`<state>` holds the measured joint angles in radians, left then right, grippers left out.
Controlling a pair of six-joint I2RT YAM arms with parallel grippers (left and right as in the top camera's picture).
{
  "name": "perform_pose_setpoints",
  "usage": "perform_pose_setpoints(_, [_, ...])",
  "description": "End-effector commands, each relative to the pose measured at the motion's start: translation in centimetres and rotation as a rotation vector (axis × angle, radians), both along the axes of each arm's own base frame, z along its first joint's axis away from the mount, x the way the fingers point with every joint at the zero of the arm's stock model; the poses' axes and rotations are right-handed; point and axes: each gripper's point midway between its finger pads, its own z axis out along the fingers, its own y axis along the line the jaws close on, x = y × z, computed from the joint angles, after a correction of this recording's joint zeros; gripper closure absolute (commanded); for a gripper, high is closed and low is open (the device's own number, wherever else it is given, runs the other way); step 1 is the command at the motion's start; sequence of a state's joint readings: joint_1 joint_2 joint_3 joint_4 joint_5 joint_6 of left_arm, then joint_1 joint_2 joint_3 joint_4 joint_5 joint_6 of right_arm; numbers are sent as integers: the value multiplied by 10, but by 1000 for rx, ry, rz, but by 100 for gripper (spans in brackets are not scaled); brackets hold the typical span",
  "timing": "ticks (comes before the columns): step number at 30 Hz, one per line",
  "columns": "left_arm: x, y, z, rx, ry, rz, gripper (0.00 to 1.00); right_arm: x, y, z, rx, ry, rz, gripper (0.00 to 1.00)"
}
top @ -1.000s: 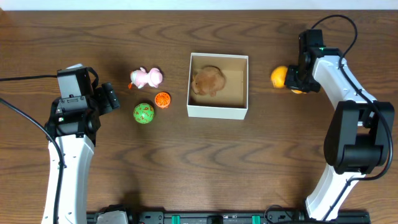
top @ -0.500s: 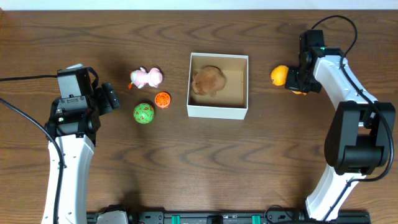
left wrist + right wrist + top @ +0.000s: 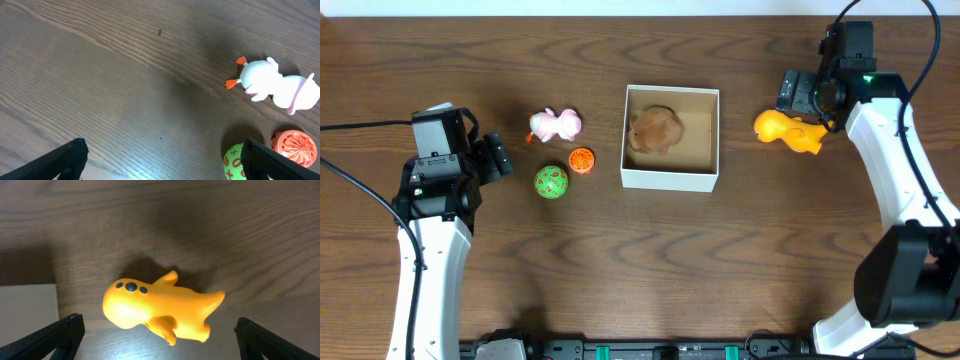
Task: Pack container
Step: 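Move the right gripper back and grasp the orange dinosaur, then carry the orange dinosaur into the box, release, withdraw right gripper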
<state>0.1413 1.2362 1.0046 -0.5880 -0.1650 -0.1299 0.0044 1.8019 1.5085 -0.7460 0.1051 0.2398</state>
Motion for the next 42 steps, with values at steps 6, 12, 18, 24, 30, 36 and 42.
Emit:
perform_pose_setpoints(6, [2,4,6,19,-7,6,2,4,-6,-84,29,171,-10,1])
perform_pose_setpoints(12, [2,4,6,19,-7,6,2,-1,-5,-136,41,271,-20,1])
perform_pose_setpoints(18, [2,4,6,19,-7,6,2,-13,-1,-171,63,360,-18,30])
perform_pose_setpoints(24, [2,4,6,19,-7,6,2,-17,-1,-171,62,378,-18,70])
perform_pose_setpoints(30, [2,4,6,19,-7,6,2,-20,0,-155,61,371,-15,99])
perform_pose_setpoints(36, [2,4,6,19,-7,6,2,-21,15,-94,55,289,20,99])
perform_pose_setpoints(42, [2,4,6,19,-7,6,2,-21,46,-16,52,111,98,99])
